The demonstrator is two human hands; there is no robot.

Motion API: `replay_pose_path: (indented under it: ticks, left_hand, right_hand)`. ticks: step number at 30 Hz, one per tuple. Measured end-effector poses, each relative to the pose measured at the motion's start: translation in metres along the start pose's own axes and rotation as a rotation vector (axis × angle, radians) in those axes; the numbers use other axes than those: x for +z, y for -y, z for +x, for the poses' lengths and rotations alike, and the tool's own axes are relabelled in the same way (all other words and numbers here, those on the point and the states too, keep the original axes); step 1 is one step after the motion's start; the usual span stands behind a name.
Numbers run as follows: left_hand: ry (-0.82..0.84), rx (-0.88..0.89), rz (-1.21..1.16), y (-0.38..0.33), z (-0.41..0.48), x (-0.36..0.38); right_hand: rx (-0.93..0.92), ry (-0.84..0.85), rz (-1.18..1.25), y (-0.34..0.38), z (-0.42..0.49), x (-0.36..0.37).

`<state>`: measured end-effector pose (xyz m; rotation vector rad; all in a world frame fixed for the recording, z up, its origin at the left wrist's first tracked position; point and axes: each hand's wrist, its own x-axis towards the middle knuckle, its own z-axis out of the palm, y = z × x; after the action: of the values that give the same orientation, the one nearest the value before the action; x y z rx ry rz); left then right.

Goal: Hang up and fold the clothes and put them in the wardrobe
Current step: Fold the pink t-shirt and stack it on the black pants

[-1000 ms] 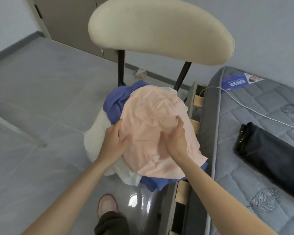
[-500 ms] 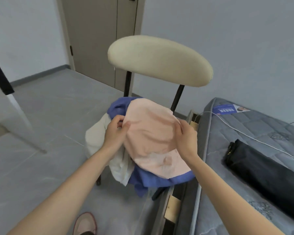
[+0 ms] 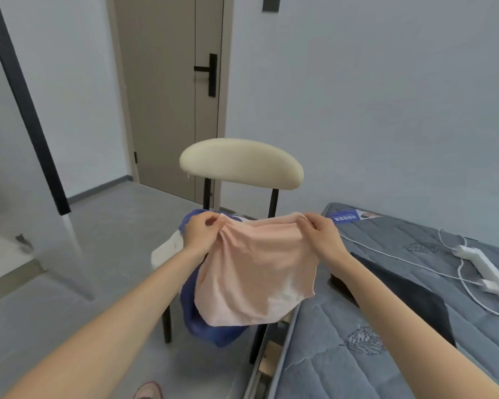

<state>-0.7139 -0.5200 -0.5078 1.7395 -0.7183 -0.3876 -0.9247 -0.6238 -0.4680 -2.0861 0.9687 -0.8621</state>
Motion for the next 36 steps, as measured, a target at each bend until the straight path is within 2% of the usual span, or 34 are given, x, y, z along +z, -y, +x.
replay_pose_path:
  ticks: [2, 8, 11, 14, 16, 18, 20, 23, 25, 27, 31, 34, 36]
  left_hand:
    - [0.020, -0.069, -0.096, -0.007, -0.009, 0.000]
    - [0.134, -0.132, -0.277, -0.027, -0.031, 0.000]
    - [0.207, -0.109, -0.361, -0.048, -0.039, 0.001]
    - [0.322, -0.063, -0.476, -0.082, -0.049, 0.001]
    - [0.400, -0.020, -0.551, -0.108, -0.056, 0.000]
    - [0.452, 0.037, -0.613, -0.137, -0.062, -0.004]
    - [0.439, 0.103, -0.652, -0.162, -0.066, -0.011]
    - [0.341, 0.231, -0.569, -0.188, -0.071, -0.030]
    - [0.399, 0.265, -0.510, -0.194, -0.077, -0.041]
    - [0.518, 0.223, -0.423, -0.191, -0.087, -0.050]
    - [0.689, 0.165, -0.244, -0.168, -0.105, -0.058]
    - [0.851, 0.213, -0.162, -0.145, -0.116, -0.060]
    - [0.893, 0.245, -0.082, -0.133, -0.122, -0.057]
  right_hand:
    - [0.074, 0.037, 0.000, -0.001, -0.011, -0.007]
    - [0.218, 0.073, -0.034, -0.007, -0.035, -0.011]
    - [0.125, 0.248, 0.074, 0.001, -0.047, -0.006]
    - [0.007, 0.334, -0.068, 0.009, -0.056, 0.005]
    - [-0.067, 0.252, -0.151, 0.016, -0.057, 0.008]
    - [-0.135, 0.097, -0.131, 0.031, -0.058, 0.004]
    - [-0.117, -0.058, -0.056, 0.050, -0.056, -0.011]
    - [-0.104, -0.202, 0.176, 0.087, -0.049, -0.044]
    - [-0.111, -0.286, 0.340, 0.113, -0.043, -0.066]
    - [-0.120, -0.368, 0.401, 0.135, -0.037, -0.085]
    - [-0.066, -0.414, 0.475, 0.159, -0.028, -0.105]
    - [-0.016, -0.390, 0.646, 0.169, -0.031, -0.108]
    - [0.004, -0.365, 0.730, 0.177, -0.032, -0.108]
